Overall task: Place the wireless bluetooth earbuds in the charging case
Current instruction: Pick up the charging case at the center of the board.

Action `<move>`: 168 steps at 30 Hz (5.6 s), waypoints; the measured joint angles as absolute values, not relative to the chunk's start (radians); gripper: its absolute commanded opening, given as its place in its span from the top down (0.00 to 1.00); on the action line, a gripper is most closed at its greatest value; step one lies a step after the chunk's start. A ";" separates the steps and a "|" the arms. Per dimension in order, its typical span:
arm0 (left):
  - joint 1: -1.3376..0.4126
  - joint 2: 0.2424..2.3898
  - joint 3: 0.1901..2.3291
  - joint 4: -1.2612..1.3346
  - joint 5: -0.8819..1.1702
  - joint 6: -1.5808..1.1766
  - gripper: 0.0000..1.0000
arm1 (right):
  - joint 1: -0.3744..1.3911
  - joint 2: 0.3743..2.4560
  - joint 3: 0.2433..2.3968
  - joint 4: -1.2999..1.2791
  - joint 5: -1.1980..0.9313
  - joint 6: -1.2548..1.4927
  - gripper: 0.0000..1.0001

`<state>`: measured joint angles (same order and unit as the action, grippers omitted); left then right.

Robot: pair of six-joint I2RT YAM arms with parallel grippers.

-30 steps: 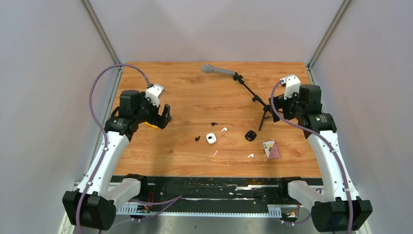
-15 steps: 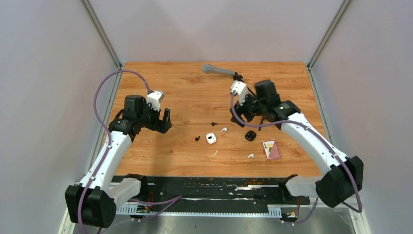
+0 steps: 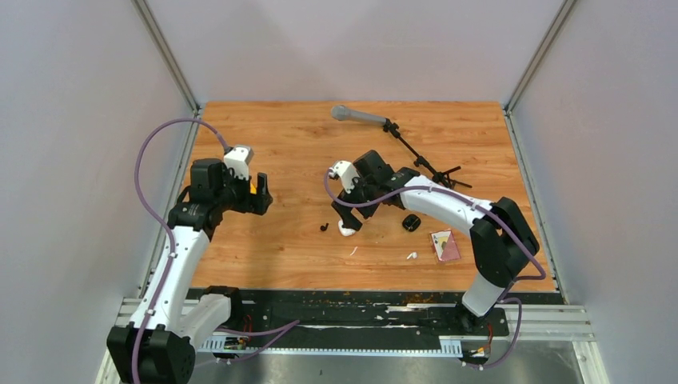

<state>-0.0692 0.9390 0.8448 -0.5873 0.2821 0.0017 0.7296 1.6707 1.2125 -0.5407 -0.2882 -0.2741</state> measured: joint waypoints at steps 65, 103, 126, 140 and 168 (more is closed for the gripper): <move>-0.056 0.937 0.777 -0.490 0.308 -0.111 0.08 | 0.852 1.857 1.175 -0.429 -0.114 -0.223 0.45; -0.407 1.150 1.222 -0.185 0.826 -0.146 0.22 | 0.974 1.131 1.097 -0.140 0.080 -1.272 1.00; -0.497 1.210 1.230 -0.090 0.845 -0.125 0.44 | 0.998 1.111 1.046 -0.021 0.042 -1.454 0.99; -0.498 1.226 1.222 0.027 0.863 -0.178 0.42 | 1.007 1.111 1.028 0.027 0.058 -1.467 0.98; -0.505 1.240 1.185 0.106 0.894 -0.204 1.00 | 1.007 1.111 1.042 0.024 0.112 -1.461 0.28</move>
<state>-0.5053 1.2396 1.1854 0.1059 0.8936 -0.2039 1.0073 1.1114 1.0424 0.0238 0.1123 -1.4612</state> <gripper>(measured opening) 0.315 0.592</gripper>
